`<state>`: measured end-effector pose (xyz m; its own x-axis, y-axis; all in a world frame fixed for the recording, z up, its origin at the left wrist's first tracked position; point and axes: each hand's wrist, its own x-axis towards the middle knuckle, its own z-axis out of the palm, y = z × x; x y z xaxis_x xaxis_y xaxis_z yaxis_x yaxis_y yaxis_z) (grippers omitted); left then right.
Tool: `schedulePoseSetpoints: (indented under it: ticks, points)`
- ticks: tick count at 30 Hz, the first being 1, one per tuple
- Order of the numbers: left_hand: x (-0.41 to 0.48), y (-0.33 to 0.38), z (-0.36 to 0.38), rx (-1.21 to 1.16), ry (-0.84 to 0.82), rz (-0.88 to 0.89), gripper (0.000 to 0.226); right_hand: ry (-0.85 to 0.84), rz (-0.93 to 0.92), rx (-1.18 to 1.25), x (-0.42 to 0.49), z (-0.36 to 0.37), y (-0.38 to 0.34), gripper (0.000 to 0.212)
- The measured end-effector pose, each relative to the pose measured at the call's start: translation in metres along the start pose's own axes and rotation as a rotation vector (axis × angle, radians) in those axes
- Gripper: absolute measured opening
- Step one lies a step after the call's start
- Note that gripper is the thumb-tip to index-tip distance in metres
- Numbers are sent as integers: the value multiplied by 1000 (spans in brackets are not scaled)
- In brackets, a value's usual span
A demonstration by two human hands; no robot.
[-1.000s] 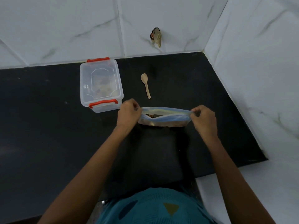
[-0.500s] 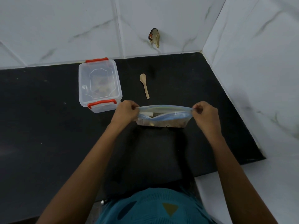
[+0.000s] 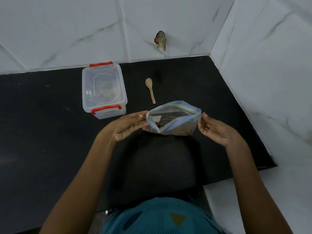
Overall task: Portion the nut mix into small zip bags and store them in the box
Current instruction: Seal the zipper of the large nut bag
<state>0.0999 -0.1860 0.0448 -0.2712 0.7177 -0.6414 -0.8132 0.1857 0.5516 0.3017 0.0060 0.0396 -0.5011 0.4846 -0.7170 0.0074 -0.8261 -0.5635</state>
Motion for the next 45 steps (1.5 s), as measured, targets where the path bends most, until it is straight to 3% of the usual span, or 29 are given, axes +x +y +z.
schedulePoseSetpoints:
  ticks: [9,15,20,25,29,32,36,42,45]
  points:
    - [14,-8,7,129,48,-17,14,2,27,-165,2,12,-1,13]
    - [16,-7,14,560,118,38,16,94,32,-360,3,17,2,13]
    - [19,-7,9,902,319,306,16,256,-179,-761,4,18,2,16]
    - [26,-22,10,914,408,585,9,261,-500,-1077,7,22,12,17]
    - [27,-21,11,1007,493,764,9,287,-582,-1127,11,16,10,25]
    - [27,-22,13,1067,541,875,12,297,-642,-1138,11,15,11,19]
    - [28,-23,15,1053,543,753,13,349,-719,-980,9,13,11,15]
    - [25,-14,15,505,329,369,17,285,-395,-627,2,14,10,11]
    - [21,-14,17,343,224,289,28,219,-315,-384,1,13,12,9]
